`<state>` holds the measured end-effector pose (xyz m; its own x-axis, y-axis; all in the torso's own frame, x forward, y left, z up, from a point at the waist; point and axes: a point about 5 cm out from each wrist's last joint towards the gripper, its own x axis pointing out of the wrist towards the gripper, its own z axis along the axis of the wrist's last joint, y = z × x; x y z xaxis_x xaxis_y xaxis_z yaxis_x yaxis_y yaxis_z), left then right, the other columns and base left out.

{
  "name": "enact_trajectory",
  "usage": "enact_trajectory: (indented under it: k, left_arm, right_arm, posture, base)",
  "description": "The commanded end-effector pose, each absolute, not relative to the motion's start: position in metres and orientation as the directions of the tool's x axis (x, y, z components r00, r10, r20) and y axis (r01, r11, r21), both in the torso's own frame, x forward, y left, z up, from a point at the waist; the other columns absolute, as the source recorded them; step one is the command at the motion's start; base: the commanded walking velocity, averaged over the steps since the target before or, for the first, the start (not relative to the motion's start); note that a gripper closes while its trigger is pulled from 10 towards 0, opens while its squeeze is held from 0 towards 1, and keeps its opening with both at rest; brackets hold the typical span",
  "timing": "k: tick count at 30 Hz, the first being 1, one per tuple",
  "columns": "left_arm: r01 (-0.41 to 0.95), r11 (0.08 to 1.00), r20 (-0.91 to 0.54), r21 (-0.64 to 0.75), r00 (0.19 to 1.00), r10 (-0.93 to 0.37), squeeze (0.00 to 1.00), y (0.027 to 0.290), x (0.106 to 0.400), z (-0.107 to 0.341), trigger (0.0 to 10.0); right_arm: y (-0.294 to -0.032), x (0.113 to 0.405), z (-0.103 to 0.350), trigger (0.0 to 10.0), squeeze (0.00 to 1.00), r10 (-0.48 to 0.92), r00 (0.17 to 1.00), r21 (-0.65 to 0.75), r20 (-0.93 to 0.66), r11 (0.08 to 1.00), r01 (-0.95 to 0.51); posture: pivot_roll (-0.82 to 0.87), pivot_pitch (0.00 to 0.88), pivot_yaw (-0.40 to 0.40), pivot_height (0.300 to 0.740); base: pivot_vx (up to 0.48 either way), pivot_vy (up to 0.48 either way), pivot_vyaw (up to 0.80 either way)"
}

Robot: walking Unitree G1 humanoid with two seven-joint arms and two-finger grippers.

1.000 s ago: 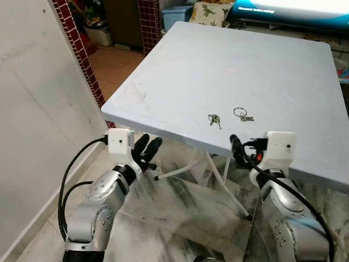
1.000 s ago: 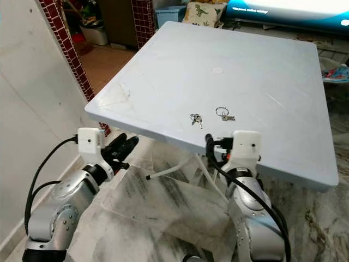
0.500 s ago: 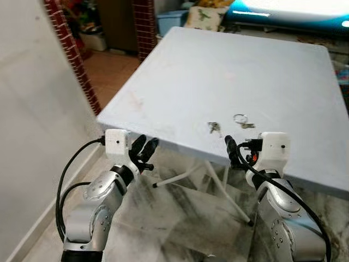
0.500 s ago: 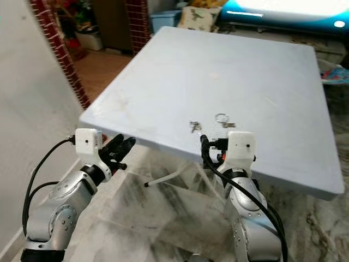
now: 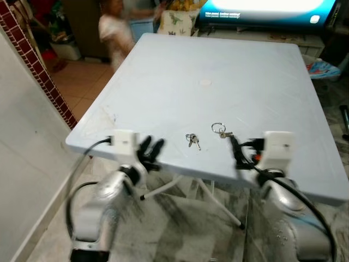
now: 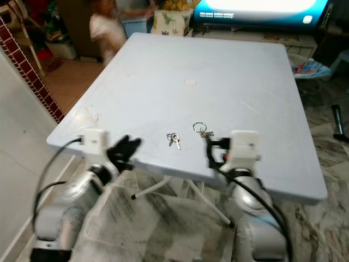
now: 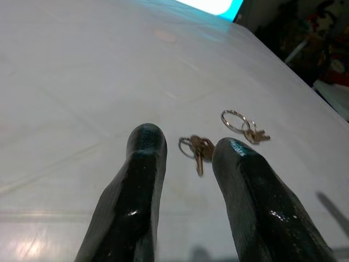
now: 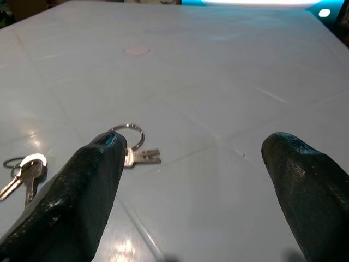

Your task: Hang keys on a hook

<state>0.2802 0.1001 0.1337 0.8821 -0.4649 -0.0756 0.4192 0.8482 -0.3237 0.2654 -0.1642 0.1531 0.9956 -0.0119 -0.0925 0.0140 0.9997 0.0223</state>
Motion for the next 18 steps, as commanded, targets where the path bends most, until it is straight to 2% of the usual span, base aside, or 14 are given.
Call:
enact_trajectory:
  k: [1, 12, 18]
  left_arm:
    - [0.399, 0.862, -0.078, -0.311, 0.894, -0.442, 0.0, 0.108, 0.28, 0.133, 10.0]
    - [0.386, 0.874, -0.087, -0.295, 0.9, -0.427, 0.0, 0.111, 0.28, 0.13, 10.0]
    - [0.482, 0.826, -0.096, -0.292, 0.845, -0.526, 0.0, 0.104, 0.272, 0.124, 10.0]
  right_arm:
    - [-0.157, 0.265, 0.154, 10.0, 0.0, 0.02, 0.996, 0.028, -0.087, 0.999, -0.018]
    - [-0.148, 0.266, 0.146, 10.0, 0.0, 0.089, 0.987, 0.026, -0.136, 0.996, -0.087]
    - [-0.147, 0.276, 0.141, 10.0, 0.0, 0.101, 0.98, 0.003, -0.17, 0.995, -0.102]
  posture:
    - [-0.1, 0.111, 0.033, 0.74]
    - [-0.1, 0.117, 0.034, 0.74]
    - [-0.1, 0.122, 0.04, 0.74]
  base:
    - [0.0, 0.0, 0.0]
    - [0.0, 0.0, 0.0]
    - [0.0, 0.0, 0.0]
